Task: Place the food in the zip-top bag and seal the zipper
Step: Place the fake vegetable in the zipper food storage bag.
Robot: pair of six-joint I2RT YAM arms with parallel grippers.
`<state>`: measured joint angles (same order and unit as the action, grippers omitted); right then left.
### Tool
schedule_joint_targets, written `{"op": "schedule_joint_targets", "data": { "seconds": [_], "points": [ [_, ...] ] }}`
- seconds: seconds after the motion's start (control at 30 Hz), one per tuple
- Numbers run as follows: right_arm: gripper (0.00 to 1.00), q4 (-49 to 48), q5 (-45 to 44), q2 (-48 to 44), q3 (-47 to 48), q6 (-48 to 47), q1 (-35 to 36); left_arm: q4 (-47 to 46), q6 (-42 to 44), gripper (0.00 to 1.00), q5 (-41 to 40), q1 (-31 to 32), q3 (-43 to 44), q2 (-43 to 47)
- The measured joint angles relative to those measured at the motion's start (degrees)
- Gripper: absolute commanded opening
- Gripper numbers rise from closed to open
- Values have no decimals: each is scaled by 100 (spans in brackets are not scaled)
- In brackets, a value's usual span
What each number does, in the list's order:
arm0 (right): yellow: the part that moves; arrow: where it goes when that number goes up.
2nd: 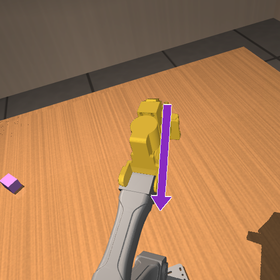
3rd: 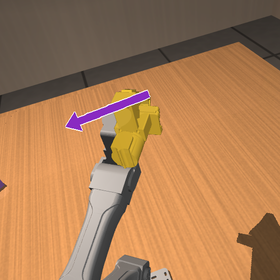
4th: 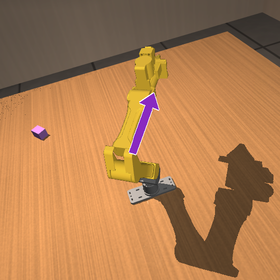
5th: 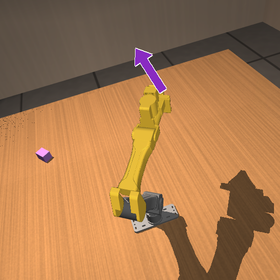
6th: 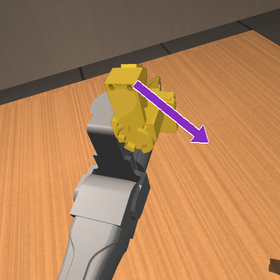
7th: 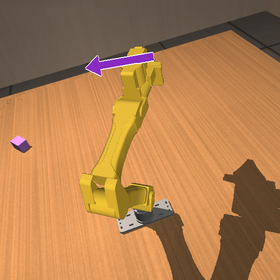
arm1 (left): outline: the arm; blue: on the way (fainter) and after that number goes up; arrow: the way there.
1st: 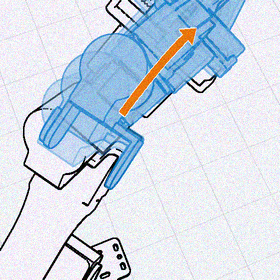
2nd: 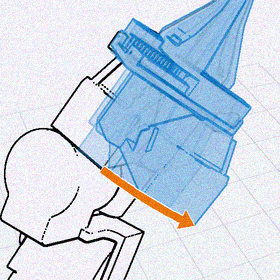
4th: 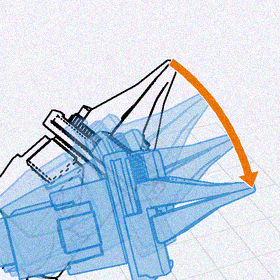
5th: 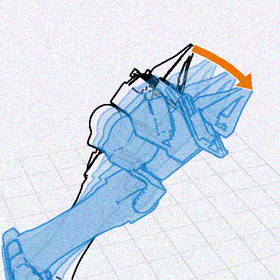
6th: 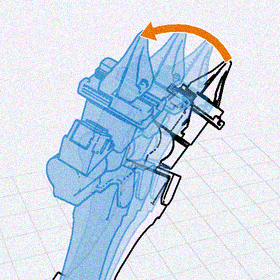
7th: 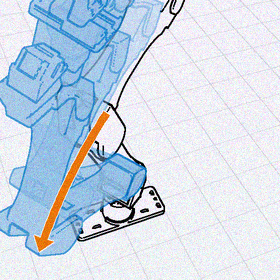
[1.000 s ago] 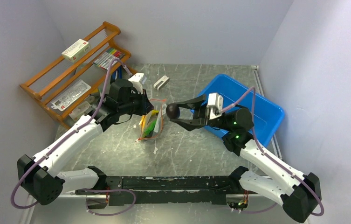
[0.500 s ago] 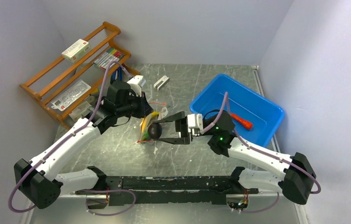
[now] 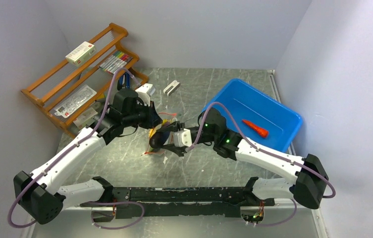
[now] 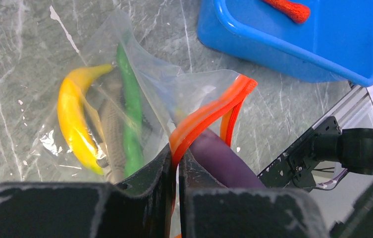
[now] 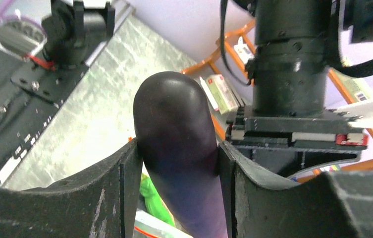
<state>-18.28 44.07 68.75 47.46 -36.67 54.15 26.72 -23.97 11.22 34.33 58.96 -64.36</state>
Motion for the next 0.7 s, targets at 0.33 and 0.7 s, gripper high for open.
{"op": "schedule_joint_targets", "data": {
  "seconds": [0.33, 0.7],
  "points": [
    [40, 1248, -129, 354, 96, -1390, 33, 66, 42, 7, 201, 0, -68, 52],
    [44, 2280, -979, 835, 697, -2345, 111, 214, 129, 7, 208, 0, -74, 55]
  ]
}}
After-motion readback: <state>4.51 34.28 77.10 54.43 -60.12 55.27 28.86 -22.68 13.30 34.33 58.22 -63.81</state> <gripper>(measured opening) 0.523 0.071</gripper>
